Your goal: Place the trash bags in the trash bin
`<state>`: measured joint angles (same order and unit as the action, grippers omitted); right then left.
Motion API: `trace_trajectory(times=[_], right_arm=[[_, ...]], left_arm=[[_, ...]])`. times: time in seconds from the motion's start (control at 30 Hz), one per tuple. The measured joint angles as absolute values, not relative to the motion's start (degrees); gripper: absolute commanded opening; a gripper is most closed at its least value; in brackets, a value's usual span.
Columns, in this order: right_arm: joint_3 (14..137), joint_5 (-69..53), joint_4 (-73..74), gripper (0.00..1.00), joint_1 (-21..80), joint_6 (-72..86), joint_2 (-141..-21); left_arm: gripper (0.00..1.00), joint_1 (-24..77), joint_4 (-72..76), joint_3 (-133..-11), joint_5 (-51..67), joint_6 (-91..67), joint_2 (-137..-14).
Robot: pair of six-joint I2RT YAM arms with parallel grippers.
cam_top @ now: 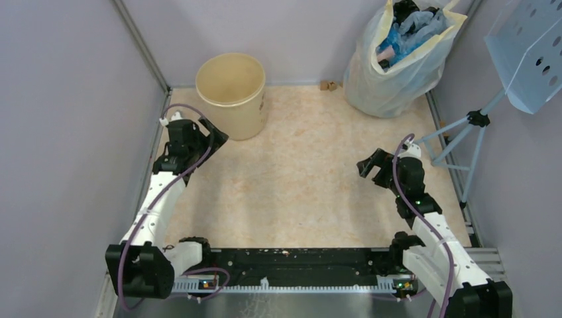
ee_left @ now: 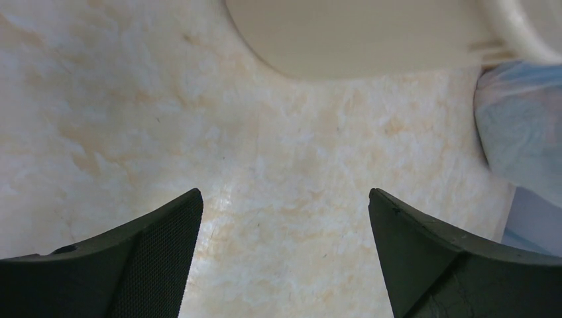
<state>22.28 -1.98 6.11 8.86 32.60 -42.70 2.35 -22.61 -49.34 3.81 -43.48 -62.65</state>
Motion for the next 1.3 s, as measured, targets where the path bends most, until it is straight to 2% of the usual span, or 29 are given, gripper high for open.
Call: trace_trajectory(times=[0.27,0.5,0.73,0.9,1.03,1.17,1.3], right_arm=[[22.61,2.85,7.44,0.98,8.86,33.65,-42.76],[22.57,7.11,9.08,0.97,8.86,35.03,-41.8],[22.57,9.32,9.67,0.97,8.86,35.18,-40.97],[22.57,10.09,11.18,0.97,8.86,35.18,-40.93],[23.33,10.46,14.31,0.96,8.84,35.18,-40.93],[27.03,10.5,17.52,0.96,8.84,35.22,-40.93],[31.42,10.48,19.75,0.96,8.84,35.2,-40.84]], left_arm=[[0.98,2.2,-24.99,-60.66,-5.61,-44.58,-65.67],[0.97,1.85,-24.84,-70.41,-7.84,-46.17,-73.1],[0.91,1.02,-22.11,-74.46,-8.4,-48.86,-79.53],[0.68,0.64,-20.03,-78.98,-6.02,-50.63,-86.37],[0.55,0.62,-19.79,-80.84,-3.11,-51.68,-89.97],[0.3,0.64,-21.21,-81.21,-0.23,-53.19,-91.44],[0.18,0.62,-22.94,-82.32,1.21,-51.51,-91.46]])
